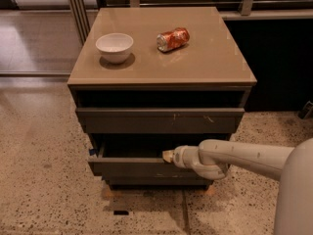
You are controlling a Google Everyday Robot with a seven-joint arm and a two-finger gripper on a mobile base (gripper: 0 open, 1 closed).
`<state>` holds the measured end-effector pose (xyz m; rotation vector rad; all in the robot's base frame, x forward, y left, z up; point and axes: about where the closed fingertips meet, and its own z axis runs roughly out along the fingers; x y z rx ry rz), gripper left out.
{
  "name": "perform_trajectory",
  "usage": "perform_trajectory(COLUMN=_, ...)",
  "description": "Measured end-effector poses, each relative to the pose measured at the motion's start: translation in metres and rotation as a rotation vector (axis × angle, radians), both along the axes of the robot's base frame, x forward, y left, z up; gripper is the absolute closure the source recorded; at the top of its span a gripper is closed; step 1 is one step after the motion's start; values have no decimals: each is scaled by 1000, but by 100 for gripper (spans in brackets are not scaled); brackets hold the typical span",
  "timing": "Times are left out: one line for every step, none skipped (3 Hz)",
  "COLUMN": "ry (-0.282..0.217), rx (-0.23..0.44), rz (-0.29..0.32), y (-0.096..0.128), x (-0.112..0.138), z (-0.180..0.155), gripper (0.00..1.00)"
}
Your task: Open middle drawer
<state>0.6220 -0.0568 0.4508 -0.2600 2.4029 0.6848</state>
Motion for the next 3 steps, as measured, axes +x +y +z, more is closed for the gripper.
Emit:
perform_trajectory(ry=0, rx=0, rz=0, y=0, x=0, z=0, gripper=100)
perform_trajectory(ry=5, rx=-29, rz=8, y=2, x=9, z=1, gripper=100)
perform_trajectory(ry=59, rx=-65, rz=10, y=5, x=19, z=-4, gripper=100)
